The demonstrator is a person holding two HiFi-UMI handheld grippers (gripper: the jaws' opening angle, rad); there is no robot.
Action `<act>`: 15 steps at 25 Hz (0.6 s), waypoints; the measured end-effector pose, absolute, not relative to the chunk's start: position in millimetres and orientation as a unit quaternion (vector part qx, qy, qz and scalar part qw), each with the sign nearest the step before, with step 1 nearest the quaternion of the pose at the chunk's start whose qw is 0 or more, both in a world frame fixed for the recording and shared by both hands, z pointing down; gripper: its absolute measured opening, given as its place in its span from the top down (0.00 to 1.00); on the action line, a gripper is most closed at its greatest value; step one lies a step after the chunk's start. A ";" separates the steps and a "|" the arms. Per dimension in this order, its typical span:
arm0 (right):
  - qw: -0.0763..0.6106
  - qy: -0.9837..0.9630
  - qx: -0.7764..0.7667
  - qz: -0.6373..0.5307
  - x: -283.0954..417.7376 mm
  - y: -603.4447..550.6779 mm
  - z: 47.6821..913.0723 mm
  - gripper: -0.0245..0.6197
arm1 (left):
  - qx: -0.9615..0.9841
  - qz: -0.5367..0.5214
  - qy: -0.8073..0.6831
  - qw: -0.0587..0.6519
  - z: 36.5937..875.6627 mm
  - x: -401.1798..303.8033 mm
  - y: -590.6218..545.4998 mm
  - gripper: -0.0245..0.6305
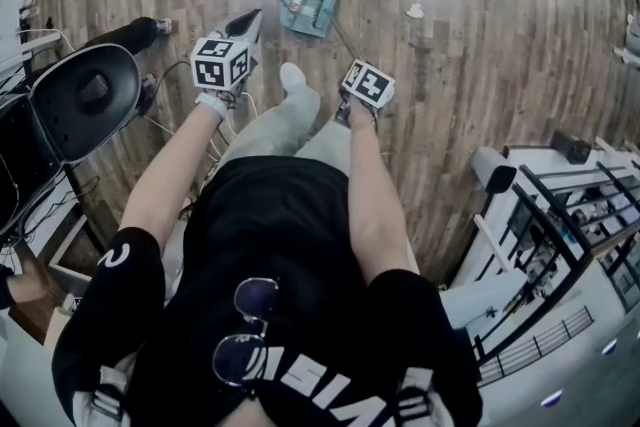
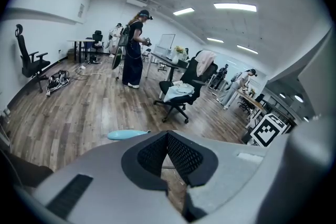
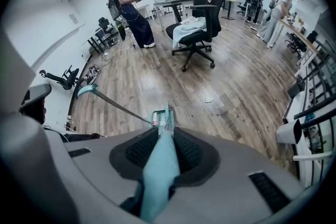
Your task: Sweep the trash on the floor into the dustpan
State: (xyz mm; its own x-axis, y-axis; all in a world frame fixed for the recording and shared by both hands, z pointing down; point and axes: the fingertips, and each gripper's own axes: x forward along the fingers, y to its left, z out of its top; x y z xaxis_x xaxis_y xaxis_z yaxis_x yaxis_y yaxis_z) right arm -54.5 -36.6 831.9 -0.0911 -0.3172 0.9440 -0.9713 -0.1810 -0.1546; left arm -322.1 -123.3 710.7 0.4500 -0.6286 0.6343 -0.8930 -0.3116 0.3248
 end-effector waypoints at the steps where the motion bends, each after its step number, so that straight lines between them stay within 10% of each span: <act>1: 0.334 -0.548 0.588 0.492 -51.3 -35.7 828.1 0.83 | 0.785 0.199 -0.484 0.330 708.3 -319.9 -124.6 0.97; 15: 0.282 -0.598 0.612 0.433 55.6 -61.2 732.2 0.83 | 0.814 0.190 -0.478 0.270 644.2 -219.7 -139.6 0.97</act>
State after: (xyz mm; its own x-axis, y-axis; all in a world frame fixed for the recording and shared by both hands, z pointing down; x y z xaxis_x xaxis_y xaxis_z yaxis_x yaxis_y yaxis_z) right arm 55.6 -61.2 732.2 -0.0909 -0.4881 0.8680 -0.9768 -0.1258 -0.1730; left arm -219.7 -139.6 644.2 0.4699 -0.6762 0.5674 -0.8812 -0.3967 0.2571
